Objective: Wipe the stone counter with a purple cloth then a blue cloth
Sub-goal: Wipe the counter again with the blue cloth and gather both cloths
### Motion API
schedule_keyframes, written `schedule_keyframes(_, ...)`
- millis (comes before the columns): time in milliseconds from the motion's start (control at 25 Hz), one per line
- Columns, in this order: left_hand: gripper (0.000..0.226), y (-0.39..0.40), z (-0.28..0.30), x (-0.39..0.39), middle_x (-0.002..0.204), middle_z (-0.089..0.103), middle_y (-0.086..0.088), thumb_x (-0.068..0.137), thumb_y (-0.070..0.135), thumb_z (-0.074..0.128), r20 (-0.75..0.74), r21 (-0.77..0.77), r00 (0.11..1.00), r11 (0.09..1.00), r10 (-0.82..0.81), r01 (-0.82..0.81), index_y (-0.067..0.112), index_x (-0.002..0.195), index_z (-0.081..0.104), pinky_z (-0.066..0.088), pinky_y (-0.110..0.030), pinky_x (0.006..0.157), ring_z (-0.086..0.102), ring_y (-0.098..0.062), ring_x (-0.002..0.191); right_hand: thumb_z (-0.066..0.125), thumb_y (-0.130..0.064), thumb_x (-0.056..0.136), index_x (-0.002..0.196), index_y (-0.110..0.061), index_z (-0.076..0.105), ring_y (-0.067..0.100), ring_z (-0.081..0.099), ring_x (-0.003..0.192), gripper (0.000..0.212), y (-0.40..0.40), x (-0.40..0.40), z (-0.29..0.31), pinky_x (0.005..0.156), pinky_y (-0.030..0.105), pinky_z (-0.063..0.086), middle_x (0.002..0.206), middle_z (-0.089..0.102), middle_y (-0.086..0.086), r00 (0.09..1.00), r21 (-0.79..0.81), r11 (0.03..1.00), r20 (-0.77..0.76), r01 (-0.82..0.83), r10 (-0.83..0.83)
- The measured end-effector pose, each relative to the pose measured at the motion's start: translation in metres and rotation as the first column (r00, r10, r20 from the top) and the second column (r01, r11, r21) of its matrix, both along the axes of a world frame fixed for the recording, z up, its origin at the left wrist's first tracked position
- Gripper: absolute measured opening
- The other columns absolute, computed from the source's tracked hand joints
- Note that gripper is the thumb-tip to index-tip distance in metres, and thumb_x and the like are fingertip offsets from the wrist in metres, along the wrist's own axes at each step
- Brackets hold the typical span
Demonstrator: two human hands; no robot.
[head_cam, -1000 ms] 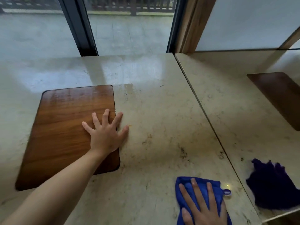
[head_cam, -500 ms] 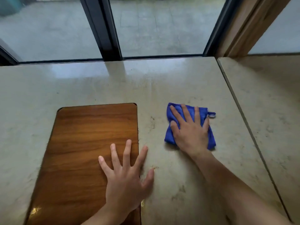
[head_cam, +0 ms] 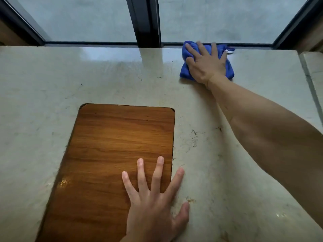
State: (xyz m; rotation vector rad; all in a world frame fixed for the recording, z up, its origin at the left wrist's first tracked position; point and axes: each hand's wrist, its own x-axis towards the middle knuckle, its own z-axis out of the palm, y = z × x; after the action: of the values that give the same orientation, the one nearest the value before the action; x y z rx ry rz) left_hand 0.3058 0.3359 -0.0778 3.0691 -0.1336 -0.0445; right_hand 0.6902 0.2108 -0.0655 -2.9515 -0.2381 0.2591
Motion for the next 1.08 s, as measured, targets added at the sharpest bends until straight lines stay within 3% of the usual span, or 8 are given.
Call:
schedule_keyframes(240, 0.069, 0.003, 0.009, -0.003, 0.162, 0.029, -0.010, 0.089, 0.073, 0.026, -0.084, -0.023, 0.996, 1.000, 0.007, -0.009, 0.043, 0.151, 0.031, 0.012, -0.082, 0.105, 0.023, -0.052, 0.145, 0.012, -0.055, 0.098, 0.151, -0.054, 0.005, 0.026, -0.005, 0.152, 0.054, -0.003, -0.113, 0.000, 0.118, 0.060, -0.006, 0.166, 0.004, -0.013, 0.984, 0.031, 0.983, 0.030, -0.179, 0.178)
schedule_keyframes(400, 0.061, 0.006, 0.014, -0.003, 0.158, 0.035, -0.004, 0.087, 0.062, 0.039, -0.057, -0.175, 0.998, 0.984, 0.013, -0.023, 0.037, 0.143, 0.040, 0.010, -0.078, 0.108, 0.021, -0.047, 0.147, 0.008, -0.056, 0.095, 0.151, -0.054, 0.002, 0.020, -0.006, 0.152, 0.056, -0.026, -0.222, -0.003, 0.119, 0.056, -0.005, 0.165, 0.003, -0.015, 0.996, 0.018, 0.995, 0.005, -0.094, 0.094)
schedule_keyframes(560, 0.051, 0.012, 0.022, -0.009, 0.151, 0.043, -0.001, 0.087, 0.045, 0.042, 0.012, -0.403, 1.000, 0.915, 0.013, -0.007, 0.029, 0.136, 0.044, 0.008, -0.076, 0.110, 0.029, -0.040, 0.146, 0.009, -0.054, 0.098, 0.153, -0.048, 0.013, 0.022, 0.003, 0.153, 0.056, -0.049, -0.375, 0.000, 0.120, 0.056, 0.008, 0.165, 0.012, -0.014, 0.998, -0.039, 0.999, 0.063, 0.002, 0.001)
schedule_keyframes(680, 0.051, 0.042, 0.030, -0.017, 0.153, 0.039, -0.003, 0.093, 0.030, 0.054, 0.028, -0.494, 0.997, 0.865, -0.078, 0.082, 0.022, 0.142, 0.044, 0.022, -0.069, 0.114, 0.038, -0.033, 0.140, 0.008, -0.055, 0.098, 0.153, -0.050, 0.000, 0.019, -0.008, 0.152, 0.056, -0.061, -0.496, 0.001, 0.120, 0.054, 0.005, 0.165, 0.002, -0.016, 0.998, -0.059, 0.996, 0.012, 0.062, -0.061)
schedule_keyframes(760, 0.053, 0.078, 0.032, -0.021, 0.153, 0.038, -0.007, 0.095, 0.028, 0.056, 0.077, -0.433, 0.992, 0.893, -0.102, 0.125, 0.018, 0.145, 0.042, 0.033, -0.060, 0.111, 0.041, -0.032, 0.136, 0.009, -0.055, 0.097, 0.152, -0.050, -0.005, 0.018, -0.010, 0.152, 0.057, -0.057, -0.564, 0.004, 0.120, 0.053, 0.007, 0.164, -0.002, -0.017, 0.993, -0.062, 0.991, -0.004, 0.120, -0.120)
schedule_keyframes(880, 0.051, 0.145, 0.032, -0.016, 0.148, 0.042, -0.013, 0.095, 0.032, 0.054, 0.165, -0.256, 0.984, 0.961, -0.064, 0.105, 0.017, 0.142, 0.044, 0.034, -0.059, 0.105, 0.042, -0.037, 0.132, 0.027, -0.049, 0.095, 0.153, -0.043, 0.022, 0.025, 0.017, 0.151, 0.058, -0.030, -0.641, 0.014, 0.112, 0.058, 0.029, 0.162, 0.020, -0.011, 0.984, -0.076, 0.981, 0.007, 0.178, -0.178)
schedule_keyframes(960, 0.050, 0.185, 0.031, -0.004, 0.149, 0.040, -0.013, 0.094, 0.033, 0.056, 0.154, -0.217, 0.988, 0.976, 0.017, 0.017, 0.019, 0.141, 0.044, 0.032, -0.065, 0.105, 0.039, -0.038, 0.135, 0.037, -0.046, 0.089, 0.148, -0.039, 0.039, 0.030, 0.033, 0.144, 0.059, -0.006, -0.673, 0.019, 0.103, 0.062, 0.038, 0.157, 0.036, -0.006, 0.979, -0.077, 0.976, 0.007, 0.205, -0.205)
schedule_keyframes(1080, 0.053, 0.233, 0.026, 0.015, 0.154, 0.034, -0.009, 0.092, 0.044, 0.051, 0.081, -0.182, 0.980, 0.970, 0.181, -0.164, 0.030, 0.142, 0.040, 0.024, -0.071, 0.106, 0.030, -0.036, 0.141, 0.044, -0.045, 0.083, 0.143, -0.039, 0.047, 0.034, 0.040, 0.140, 0.061, 0.027, -0.690, 0.016, 0.099, 0.065, 0.040, 0.152, 0.044, -0.004, 0.982, -0.116, 0.975, 0.031, 0.191, -0.189)
